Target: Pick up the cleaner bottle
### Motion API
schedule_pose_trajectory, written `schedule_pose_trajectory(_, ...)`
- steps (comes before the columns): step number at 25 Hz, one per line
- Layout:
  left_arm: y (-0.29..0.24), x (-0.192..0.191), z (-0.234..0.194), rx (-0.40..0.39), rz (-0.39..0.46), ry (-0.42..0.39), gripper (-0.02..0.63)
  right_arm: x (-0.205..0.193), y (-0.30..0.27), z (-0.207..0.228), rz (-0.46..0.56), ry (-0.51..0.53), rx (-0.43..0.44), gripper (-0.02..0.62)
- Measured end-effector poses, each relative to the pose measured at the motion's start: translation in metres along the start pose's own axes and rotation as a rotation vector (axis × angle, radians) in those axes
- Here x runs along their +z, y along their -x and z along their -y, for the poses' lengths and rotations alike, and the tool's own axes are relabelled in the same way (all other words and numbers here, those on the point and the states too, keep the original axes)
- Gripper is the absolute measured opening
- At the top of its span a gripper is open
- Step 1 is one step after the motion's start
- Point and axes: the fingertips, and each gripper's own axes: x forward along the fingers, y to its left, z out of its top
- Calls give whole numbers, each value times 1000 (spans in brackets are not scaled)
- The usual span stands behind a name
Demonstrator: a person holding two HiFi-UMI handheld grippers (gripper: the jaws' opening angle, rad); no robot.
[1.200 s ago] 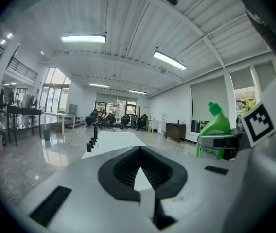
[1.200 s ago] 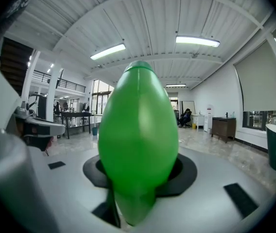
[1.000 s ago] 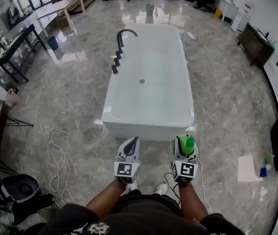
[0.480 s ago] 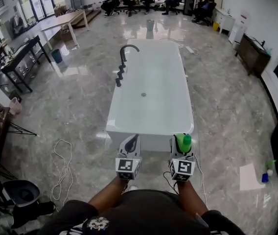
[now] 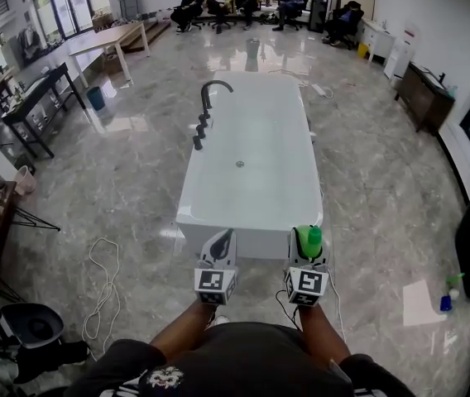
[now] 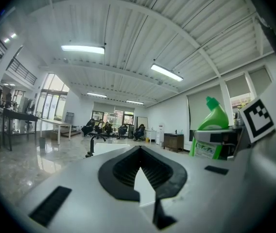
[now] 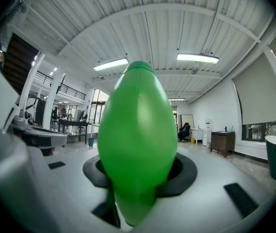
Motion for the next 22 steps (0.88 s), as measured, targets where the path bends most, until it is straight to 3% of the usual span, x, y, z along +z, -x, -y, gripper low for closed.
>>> schedule_pose_trajectory(22,-12,-1,38,-17,32,-31,6,4,12,28,24,-11,16,188)
